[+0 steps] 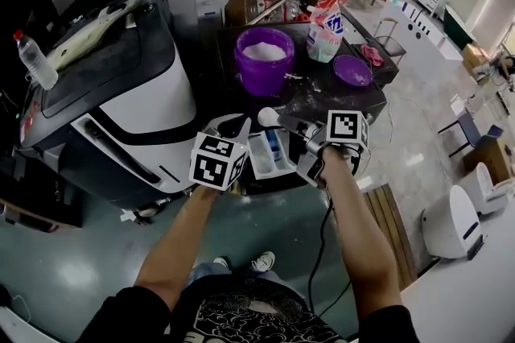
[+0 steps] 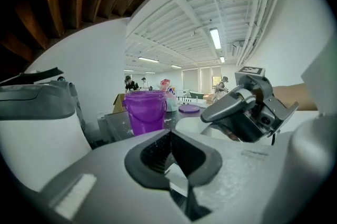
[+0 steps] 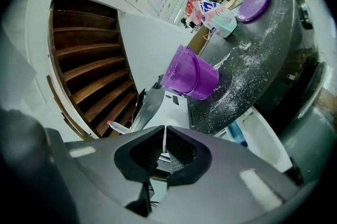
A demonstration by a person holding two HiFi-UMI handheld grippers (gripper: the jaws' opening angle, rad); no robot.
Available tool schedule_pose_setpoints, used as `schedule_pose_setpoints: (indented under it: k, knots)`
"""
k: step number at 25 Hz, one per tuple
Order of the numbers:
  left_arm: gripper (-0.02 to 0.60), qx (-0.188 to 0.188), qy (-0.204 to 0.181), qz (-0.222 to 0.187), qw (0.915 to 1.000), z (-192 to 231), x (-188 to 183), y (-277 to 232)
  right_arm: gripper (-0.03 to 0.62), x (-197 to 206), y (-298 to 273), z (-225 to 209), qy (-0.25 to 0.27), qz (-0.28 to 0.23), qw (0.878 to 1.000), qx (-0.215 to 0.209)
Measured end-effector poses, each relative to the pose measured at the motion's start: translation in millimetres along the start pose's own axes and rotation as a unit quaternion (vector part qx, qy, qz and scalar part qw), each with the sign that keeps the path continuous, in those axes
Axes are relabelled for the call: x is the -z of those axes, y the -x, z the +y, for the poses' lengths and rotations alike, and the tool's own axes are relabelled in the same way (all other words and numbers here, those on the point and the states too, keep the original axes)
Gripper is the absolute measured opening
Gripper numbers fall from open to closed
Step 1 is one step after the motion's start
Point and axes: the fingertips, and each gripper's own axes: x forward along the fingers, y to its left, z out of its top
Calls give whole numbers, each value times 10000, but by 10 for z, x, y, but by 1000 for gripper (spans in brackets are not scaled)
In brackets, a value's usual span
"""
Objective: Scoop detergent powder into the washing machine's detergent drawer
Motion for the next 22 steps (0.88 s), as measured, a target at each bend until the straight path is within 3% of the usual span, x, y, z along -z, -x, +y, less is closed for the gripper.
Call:
schedule_pose_setpoints:
  k: [14, 22]
  knots:
    - [0, 495, 27, 254, 9984, -94, 381, 140, 38, 462, 45, -440, 342, -27, 9949, 951]
    - [0, 611, 134, 372, 9973, -151, 605, 207, 38, 703, 25, -679, 969, 366, 9810, 1637]
